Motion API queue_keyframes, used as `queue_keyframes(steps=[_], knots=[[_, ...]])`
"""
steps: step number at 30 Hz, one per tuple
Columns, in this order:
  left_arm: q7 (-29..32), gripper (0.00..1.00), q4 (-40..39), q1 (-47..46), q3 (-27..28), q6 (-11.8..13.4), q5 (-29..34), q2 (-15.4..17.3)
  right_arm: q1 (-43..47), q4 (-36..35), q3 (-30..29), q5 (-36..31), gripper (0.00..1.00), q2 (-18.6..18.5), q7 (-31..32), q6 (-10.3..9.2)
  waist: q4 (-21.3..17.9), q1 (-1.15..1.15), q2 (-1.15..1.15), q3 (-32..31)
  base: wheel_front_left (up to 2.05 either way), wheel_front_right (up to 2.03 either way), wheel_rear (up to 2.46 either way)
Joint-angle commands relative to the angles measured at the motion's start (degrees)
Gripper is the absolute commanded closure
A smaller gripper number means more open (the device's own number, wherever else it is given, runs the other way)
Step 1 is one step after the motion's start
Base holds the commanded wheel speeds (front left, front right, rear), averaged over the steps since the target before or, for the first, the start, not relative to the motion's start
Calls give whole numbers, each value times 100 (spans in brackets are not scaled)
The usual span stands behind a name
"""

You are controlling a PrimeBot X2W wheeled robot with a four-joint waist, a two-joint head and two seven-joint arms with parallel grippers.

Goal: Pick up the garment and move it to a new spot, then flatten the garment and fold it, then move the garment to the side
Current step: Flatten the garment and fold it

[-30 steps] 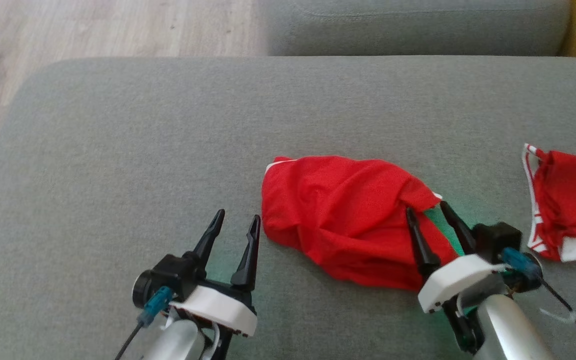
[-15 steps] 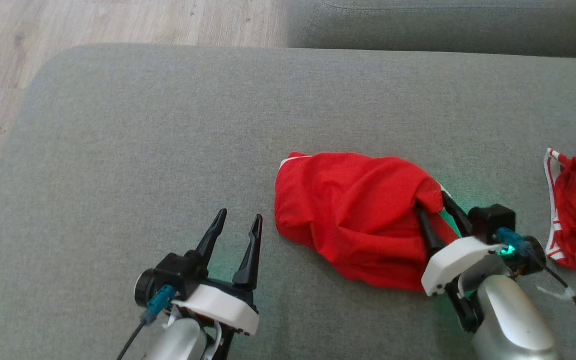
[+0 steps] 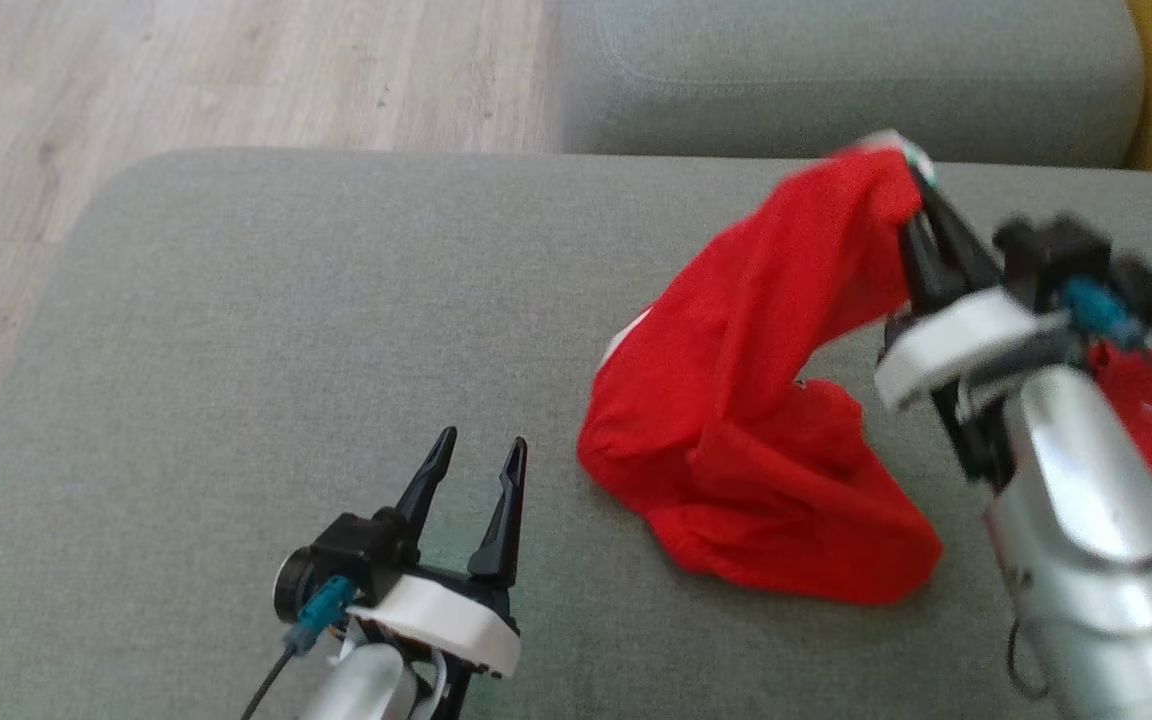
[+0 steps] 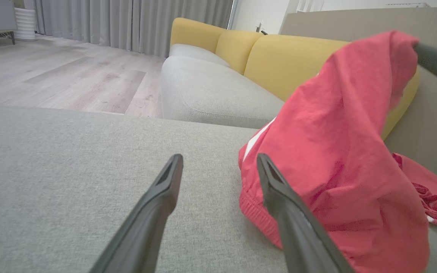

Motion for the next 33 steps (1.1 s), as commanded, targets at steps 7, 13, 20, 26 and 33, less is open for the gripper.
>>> queue_keyframes(steps=[7,13,20,26,33], knots=[[-71,0,-178,-50,254,-50,-5,-32,-1695,-9,1071,338,100,-472,626,-4,208,0,0,-182,0,0,0],[-71,0,-225,-95,257,-60,-22,-45,-3336,1024,1521,406,100,-978,298,-4,453,0,0,-98,0,0,0],[-71,0,-305,-100,256,-22,-90,-50,-4496,1981,1282,4,100,-1037,-642,-4,552,0,0,-15,0,0,0],[-71,0,-374,-80,281,41,-121,-51,-3508,1910,2103,18,100,-656,-796,-4,405,0,0,11,0,0,0],[-71,0,-320,-122,251,30,-64,-52,-1363,1116,3853,652,100,-369,-801,-4,98,0,0,40,0,0,0]])
